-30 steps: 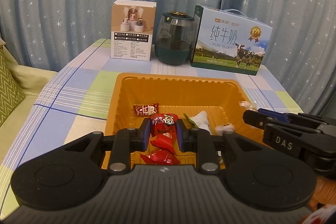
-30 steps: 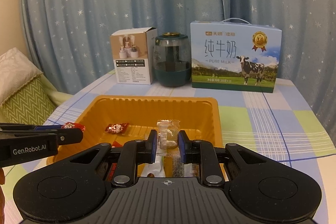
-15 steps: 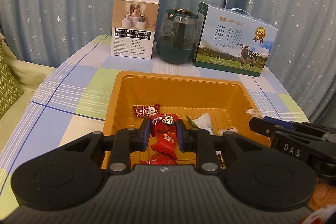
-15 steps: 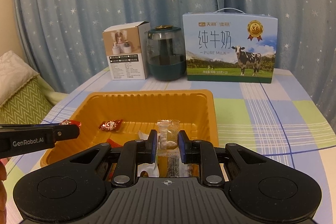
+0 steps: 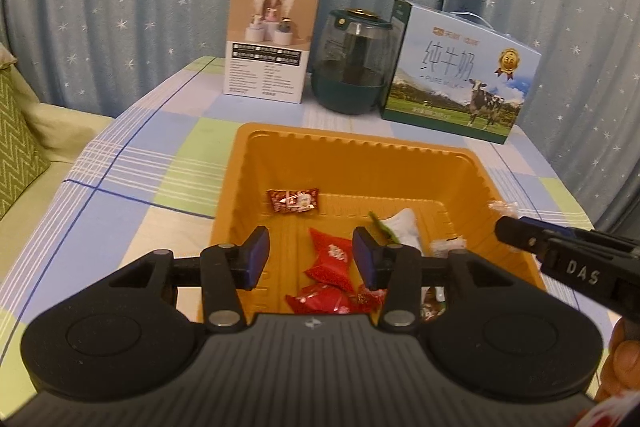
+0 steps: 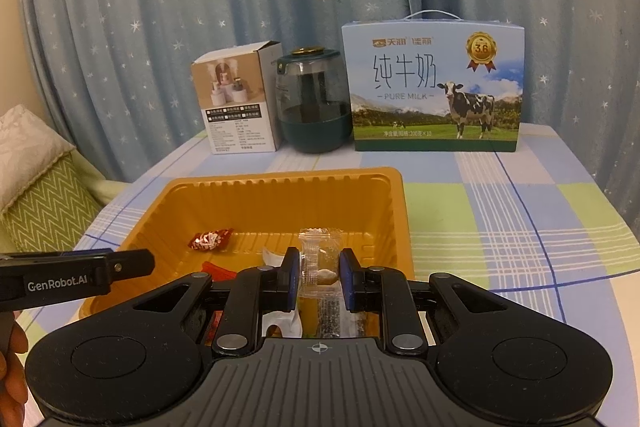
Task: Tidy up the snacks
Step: 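Drop the red candy from the left tool while the right tool releases the clear packet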
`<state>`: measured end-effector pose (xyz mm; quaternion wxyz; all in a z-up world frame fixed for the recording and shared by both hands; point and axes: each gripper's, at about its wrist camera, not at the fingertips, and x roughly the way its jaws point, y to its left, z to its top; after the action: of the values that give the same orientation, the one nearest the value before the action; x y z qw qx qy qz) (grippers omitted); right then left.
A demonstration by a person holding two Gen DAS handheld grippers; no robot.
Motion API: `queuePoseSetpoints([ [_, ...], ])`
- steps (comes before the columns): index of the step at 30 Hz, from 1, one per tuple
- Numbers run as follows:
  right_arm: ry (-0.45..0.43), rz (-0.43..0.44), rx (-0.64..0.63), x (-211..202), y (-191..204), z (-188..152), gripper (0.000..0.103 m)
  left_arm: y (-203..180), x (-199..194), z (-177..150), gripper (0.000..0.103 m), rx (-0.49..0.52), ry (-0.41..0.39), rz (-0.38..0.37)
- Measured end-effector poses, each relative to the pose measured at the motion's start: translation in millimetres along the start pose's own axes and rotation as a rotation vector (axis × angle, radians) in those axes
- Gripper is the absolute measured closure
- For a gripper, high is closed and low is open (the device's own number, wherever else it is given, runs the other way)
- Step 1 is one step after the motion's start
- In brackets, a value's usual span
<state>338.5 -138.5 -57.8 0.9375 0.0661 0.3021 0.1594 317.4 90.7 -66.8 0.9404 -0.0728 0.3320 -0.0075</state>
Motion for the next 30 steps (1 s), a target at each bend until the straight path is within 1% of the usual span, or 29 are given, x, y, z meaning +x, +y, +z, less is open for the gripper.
queuePoseSetpoints([
  [13,-0.008,0.033,-0.004,2.6,4.8,1.5,0.081,-0.6,-2.9,-1.4,0.061,0.015,0.003,0.003],
  [16,-0.013,0.066,-0.009,6.2,4.3,2.9,0.08,-0.7,-3.1,-1.4,0.06,0.016,0.004,0.004],
  [17,-0.016,0.074,-0.003,6.3,4.3,3.4,0.072,-0.7,-3.0,-1.7,0.06,0.018,0.005,0.004],
  [18,-0.021,0.078,0.006,6.0,3.5,3.8,0.062,-0.5,-2.5,-1.5,0.06,0.018,0.006,0.005],
  [19,-0.029,0.079,0.019,4.8,2.3,3.9,0.04,-0.3,-2.1,-1.5,0.06,0.019,0.006,0.006],
  [20,-0.038,0.082,0.034,3.0,0.5,4.1,0.036,0.2,-1.9,-1.7,0.06,0.018,0.007,0.007],
  [22,-0.043,0.081,0.048,1.1,-2.3,6.4,0.036,0.9,-1.9,-1.9,0.06,0.016,0.007,0.009],
  [30,-0.081,0.033,0.101,-7.4,-16.0,11.4,0.036,0.2,-2.5,-2.9,0.057,0.023,0.007,0.01],
])
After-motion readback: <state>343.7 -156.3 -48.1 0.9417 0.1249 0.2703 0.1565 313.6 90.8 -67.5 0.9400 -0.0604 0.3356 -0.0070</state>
